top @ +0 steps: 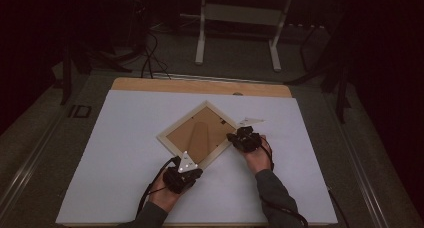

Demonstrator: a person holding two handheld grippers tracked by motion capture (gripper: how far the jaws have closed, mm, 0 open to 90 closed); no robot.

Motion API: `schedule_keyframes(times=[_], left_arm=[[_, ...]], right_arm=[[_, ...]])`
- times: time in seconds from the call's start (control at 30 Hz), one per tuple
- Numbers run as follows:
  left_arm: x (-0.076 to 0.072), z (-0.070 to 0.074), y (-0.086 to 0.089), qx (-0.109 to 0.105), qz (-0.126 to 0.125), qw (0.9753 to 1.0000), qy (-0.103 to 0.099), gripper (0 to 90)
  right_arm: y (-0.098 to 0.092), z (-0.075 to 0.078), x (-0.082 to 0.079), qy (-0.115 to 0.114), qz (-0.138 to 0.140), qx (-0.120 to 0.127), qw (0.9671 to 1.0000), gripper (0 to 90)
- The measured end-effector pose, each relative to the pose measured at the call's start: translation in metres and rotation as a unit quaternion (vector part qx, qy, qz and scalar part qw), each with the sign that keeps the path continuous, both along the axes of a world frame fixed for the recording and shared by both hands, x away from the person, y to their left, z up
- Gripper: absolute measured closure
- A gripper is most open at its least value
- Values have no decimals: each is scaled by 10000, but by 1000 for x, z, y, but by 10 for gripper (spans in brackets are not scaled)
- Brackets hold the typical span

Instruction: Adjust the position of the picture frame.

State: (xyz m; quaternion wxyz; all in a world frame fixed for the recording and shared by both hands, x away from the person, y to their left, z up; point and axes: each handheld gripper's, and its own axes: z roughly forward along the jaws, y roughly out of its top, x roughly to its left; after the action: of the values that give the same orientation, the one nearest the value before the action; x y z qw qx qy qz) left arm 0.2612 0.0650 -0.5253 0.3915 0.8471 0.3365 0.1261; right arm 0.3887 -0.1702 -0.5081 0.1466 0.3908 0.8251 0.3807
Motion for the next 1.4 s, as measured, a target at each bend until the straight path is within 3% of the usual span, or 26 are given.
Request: schedule_keyframes(times=[0.13,0.3,0.43,0.6,0.83,1.0,1.4], left_arm=[[-1,-6,-8,269,-67,9996,46,873],[-1,-8,-10,286,-45,9995,100,869],[0,-9,-10,280,-27,9995,108,870],[1,-9,-9,285,15,9995,114,876],[1,-8,-7,325,101,9994,112,892],[4,-7,-3,368,195,9990,140,892],[11,-7,10,284,398,9985,240,890]], right_arm=[[0,-3,12,-1,-160,-128,9998,900],[2,-8,24,64,-394,-206,9990,900],[9,-10,29,37,-368,-417,9984,900],[8,-8,33,126,-485,-426,9978,900],[7,-7,33,236,-572,-418,9972,900],[6,-5,30,251,-504,-548,9969,900],[-2,-4,23,374,-452,-513,9970,900]])
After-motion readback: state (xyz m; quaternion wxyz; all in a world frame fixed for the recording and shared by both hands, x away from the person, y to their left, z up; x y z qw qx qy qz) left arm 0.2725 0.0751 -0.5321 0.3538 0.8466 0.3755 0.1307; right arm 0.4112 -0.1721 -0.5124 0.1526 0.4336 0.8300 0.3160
